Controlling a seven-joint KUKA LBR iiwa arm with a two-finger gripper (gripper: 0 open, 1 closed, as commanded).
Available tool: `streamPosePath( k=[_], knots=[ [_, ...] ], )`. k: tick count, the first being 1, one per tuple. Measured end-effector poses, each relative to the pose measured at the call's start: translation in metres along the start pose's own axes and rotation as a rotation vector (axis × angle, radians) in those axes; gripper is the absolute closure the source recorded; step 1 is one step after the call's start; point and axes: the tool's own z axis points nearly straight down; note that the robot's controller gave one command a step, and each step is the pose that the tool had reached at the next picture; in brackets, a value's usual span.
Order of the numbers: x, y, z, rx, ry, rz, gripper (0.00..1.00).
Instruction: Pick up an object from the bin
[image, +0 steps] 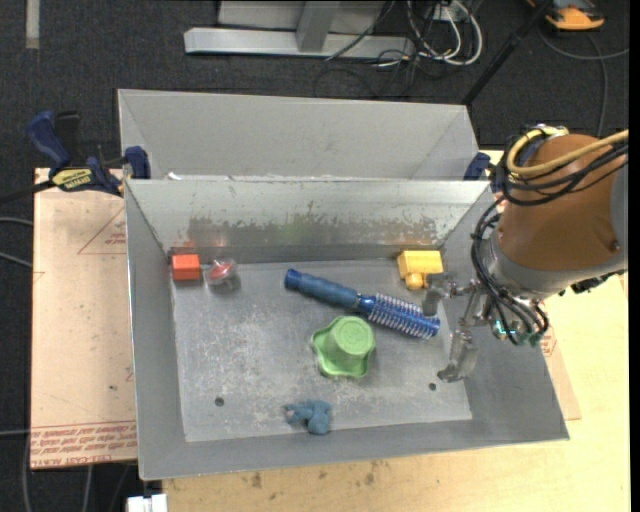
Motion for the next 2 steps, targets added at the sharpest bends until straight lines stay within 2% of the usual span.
streamPosePath(
  k=[1,2],
  knots=[
    [-0.087,0.016,0.074,-0.001,-0.009,0.071,0.00],
    [-0.104,0.021,0.140,0.000,-0.006,-0.127,0.00]
  ],
)
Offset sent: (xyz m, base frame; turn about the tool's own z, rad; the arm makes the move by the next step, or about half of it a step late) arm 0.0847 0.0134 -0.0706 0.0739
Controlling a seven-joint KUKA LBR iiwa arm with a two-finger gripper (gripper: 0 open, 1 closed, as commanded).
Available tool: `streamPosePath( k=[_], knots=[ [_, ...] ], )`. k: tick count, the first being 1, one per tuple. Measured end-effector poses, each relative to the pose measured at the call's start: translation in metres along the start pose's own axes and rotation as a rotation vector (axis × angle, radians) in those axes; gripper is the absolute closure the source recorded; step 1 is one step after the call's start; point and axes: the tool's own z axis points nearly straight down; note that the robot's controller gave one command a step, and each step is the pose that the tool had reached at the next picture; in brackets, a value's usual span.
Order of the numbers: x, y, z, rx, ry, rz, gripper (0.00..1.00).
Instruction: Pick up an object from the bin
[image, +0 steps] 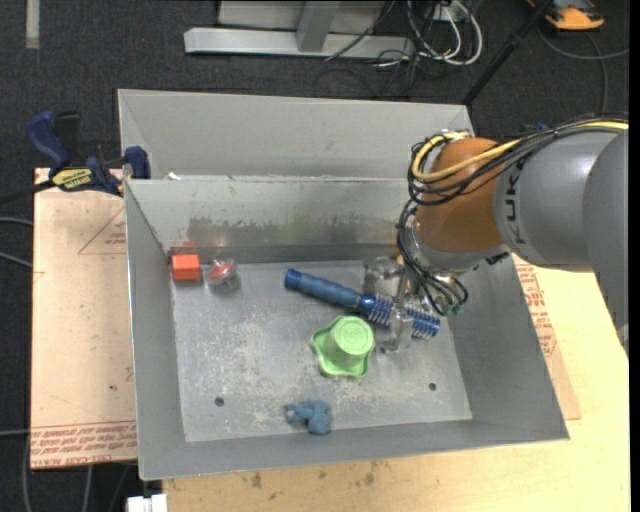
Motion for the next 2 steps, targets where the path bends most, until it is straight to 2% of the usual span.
streamPosePath(
  k=[1,2],
  knots=[
    [0.000,0.000,-0.001,0.001,-0.002,-0.001,1.00],
    [-0.003,0.013,-0.001,0.000,-0.003,-0.375,1.00]
  ],
)
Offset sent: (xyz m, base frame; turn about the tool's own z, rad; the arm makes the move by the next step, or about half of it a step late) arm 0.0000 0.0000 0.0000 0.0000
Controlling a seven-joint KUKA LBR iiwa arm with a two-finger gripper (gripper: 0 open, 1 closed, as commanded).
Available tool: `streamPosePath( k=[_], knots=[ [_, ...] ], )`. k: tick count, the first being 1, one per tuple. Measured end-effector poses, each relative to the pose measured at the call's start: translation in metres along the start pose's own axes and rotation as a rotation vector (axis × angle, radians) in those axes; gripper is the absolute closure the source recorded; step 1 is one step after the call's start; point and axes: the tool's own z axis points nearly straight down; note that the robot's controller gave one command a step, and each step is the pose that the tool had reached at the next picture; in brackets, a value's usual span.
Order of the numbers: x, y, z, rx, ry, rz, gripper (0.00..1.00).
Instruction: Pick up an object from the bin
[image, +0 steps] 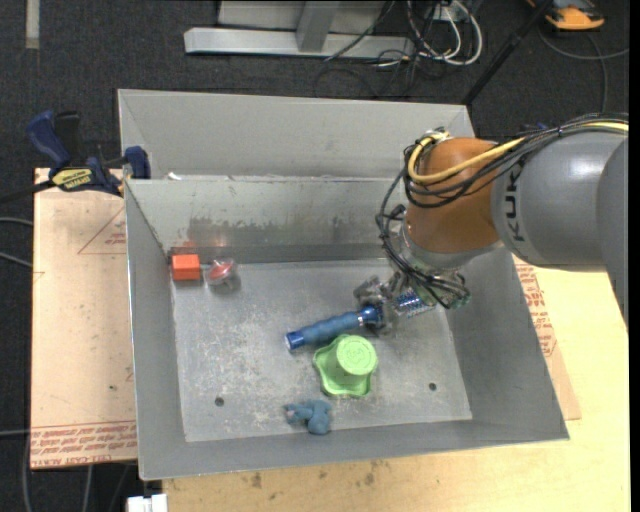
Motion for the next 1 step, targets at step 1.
streamPosePath(
  k=[1],
  knots=[
    [-0.0017,-0.0184,-0.1904,0.007,-0.008,-0.001,1.00]
  ],
)
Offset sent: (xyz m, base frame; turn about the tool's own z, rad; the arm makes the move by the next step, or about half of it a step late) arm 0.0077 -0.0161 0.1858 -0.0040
